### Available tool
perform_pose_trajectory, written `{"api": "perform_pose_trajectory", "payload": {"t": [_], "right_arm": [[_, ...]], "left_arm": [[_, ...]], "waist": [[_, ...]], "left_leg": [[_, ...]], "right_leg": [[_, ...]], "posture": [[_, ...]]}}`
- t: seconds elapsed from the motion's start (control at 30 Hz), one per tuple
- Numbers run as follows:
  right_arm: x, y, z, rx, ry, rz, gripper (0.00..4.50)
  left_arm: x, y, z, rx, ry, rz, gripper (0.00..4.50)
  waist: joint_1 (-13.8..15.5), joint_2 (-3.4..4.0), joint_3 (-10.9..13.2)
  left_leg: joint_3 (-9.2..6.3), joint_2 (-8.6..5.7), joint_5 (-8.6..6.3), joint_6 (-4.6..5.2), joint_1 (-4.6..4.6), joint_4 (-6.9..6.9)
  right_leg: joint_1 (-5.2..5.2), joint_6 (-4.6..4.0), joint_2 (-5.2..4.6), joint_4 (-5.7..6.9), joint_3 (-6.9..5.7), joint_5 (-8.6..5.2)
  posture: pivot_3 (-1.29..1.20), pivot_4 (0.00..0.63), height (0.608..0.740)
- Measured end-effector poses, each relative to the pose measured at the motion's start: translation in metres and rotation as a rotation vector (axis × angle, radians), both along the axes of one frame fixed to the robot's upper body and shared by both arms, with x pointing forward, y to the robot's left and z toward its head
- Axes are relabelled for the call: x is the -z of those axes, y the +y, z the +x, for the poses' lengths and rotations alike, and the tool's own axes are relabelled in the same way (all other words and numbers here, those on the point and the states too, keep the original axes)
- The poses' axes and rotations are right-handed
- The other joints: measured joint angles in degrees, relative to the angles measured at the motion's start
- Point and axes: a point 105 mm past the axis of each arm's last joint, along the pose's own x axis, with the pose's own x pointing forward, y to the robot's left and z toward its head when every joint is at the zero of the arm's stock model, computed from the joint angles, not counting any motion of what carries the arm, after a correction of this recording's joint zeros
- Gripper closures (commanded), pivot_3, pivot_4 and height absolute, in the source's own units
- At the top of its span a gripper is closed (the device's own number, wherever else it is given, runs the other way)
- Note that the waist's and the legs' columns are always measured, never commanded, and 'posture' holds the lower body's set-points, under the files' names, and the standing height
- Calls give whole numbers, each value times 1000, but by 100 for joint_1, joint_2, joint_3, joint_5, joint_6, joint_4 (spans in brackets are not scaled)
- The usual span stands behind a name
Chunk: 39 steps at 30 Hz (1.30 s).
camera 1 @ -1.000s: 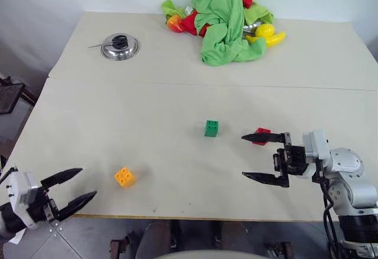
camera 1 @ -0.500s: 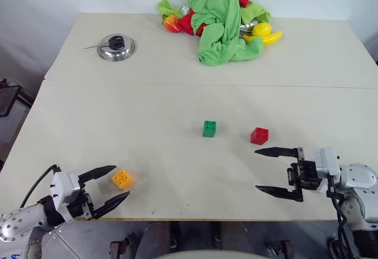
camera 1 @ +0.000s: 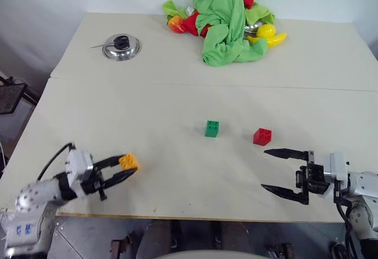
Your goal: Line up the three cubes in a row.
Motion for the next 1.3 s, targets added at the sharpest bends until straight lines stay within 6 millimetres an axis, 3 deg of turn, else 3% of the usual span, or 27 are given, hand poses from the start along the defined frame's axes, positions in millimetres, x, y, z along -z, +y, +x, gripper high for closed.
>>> {"api": "perform_pose_trajectory", "payload": {"t": [0.17, 0.37, 0.57, 0.97, 1.23, 1.3], "right_arm": [[-3, -4, 3, 27, -17, -2, 0], [-2, -9, 3, 70, -13, 0, 0], [1, -13, -4, 126, -1, 2, 0], [2, -12, -8, 170, -17, 17, 0], [-2, -11, -5, 176, -35, 21, 0], [-4, -12, -2, 187, -44, 31, 0]], "left_arm": [[-21, -35, 50, 224, -16, 92, 2996], [-8, -79, 99, 307, 20, 144, 2996], [9, -82, 115, 312, 68, 188, 2996], [8, -75, 119, 325, 40, 227, 2996], [1, -63, 117, 324, 32, 194, 543], [-9, -52, 119, 289, -3, 174, 543]], "waist": [[11, 3, -2], [10, -5, 1], [-28, -15, 7], [-21, -16, 7], [-20, -19, 8], [-30, -18, 8]], "left_leg": [[12, -25, 2, 5, -2, 0], [14, -34, 3, 6, -14, -4], [17, -28, 3, 6, -17, -5], [16, -24, 4, 8, -17, 1], [13, -18, 4, 8, -20, 2], [13, -6, 4, 8, -20, 2]], "right_leg": [[-3, 1, 10, 2, -2, 0], [-3, 5, 24, -21, -11, 2], [-6, 11, 26, -26, -9, 5], [-6, 16, 24, -24, -6, 8], [-7, 16, 24, -24, -7, 8], [-8, 16, 24, -22, -7, 8]], "posture": [[0, 150, 740], [0, 150, 740], [0, 150, 740], [0, 150, 740], [0, 150, 740], [0, 150, 740]]}}
